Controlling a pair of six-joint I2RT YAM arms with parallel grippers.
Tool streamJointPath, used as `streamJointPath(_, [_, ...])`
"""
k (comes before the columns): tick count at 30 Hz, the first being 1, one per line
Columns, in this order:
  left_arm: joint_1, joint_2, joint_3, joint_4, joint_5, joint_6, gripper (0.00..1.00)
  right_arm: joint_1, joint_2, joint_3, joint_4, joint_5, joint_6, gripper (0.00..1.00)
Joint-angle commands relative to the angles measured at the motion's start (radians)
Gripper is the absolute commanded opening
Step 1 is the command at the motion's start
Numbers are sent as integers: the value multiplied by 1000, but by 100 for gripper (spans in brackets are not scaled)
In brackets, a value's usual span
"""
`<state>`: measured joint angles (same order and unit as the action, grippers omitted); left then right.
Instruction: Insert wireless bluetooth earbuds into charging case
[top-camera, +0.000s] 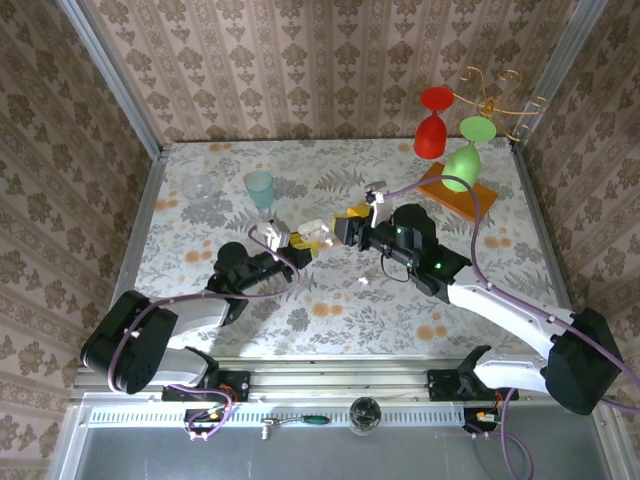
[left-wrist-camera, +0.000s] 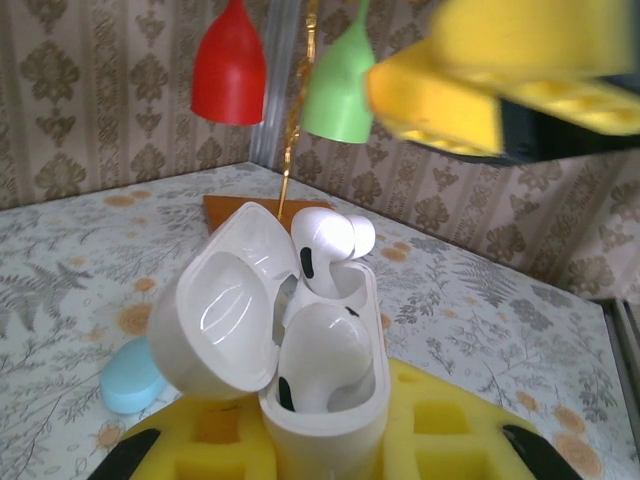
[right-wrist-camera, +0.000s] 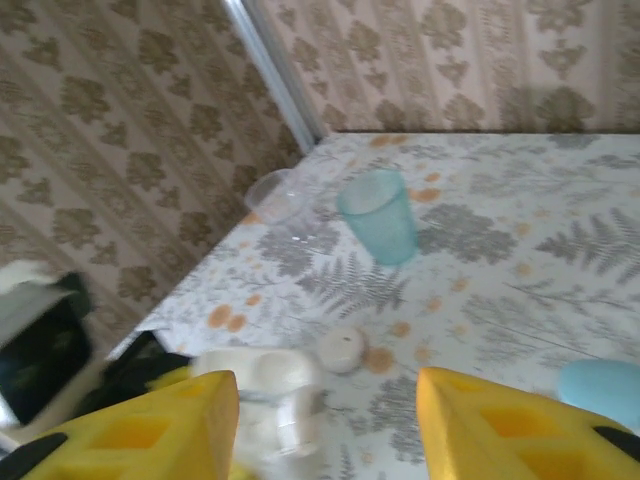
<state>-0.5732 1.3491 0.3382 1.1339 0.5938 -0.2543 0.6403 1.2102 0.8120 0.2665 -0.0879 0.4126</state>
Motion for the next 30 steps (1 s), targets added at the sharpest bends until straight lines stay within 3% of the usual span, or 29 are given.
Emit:
streamJointPath(1, [6, -1, -19, 69, 107, 107, 0, -40, 10, 30, -102, -53, 71, 46])
streamJointPath(11, [5, -5, -16, 69, 126, 95, 0, -42, 78, 76, -157, -199, 32, 40])
streamJointPath(30, [12, 1, 4, 44, 67, 39, 0, -9, 98, 88, -195, -225, -11, 39])
